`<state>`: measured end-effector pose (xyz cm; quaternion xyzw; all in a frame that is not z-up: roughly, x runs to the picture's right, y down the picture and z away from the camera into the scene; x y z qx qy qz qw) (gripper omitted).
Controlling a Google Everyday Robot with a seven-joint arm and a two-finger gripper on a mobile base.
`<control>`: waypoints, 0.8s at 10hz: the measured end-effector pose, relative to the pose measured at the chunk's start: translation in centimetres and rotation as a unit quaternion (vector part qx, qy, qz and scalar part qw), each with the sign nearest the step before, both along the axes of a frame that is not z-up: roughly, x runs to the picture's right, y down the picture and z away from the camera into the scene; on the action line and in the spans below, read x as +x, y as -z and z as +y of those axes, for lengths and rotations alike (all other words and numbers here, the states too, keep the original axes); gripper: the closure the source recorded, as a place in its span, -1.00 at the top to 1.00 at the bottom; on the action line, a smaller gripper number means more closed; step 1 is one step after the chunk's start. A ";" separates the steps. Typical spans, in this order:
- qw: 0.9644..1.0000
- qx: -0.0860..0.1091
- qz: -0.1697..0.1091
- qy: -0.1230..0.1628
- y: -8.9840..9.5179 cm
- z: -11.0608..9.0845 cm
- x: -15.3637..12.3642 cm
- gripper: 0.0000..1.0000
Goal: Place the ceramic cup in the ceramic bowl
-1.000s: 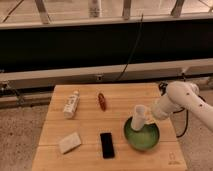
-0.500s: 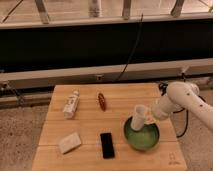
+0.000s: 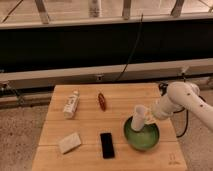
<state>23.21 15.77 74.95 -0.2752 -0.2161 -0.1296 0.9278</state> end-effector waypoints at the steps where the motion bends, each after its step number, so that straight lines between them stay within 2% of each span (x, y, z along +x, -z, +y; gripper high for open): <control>1: 1.000 0.003 0.013 0.006 0.4 -0.2 0.0 -0.28; 3: 0.998 0.010 0.052 0.026 1.3 -0.1 0.0 0.16; 5: 0.997 0.008 0.068 0.033 1.9 0.1 0.0 0.47; 6: 0.996 0.005 0.076 0.037 2.3 0.3 -0.1 0.58; 8: 0.995 -0.007 0.092 0.046 3.1 0.9 -0.3 0.48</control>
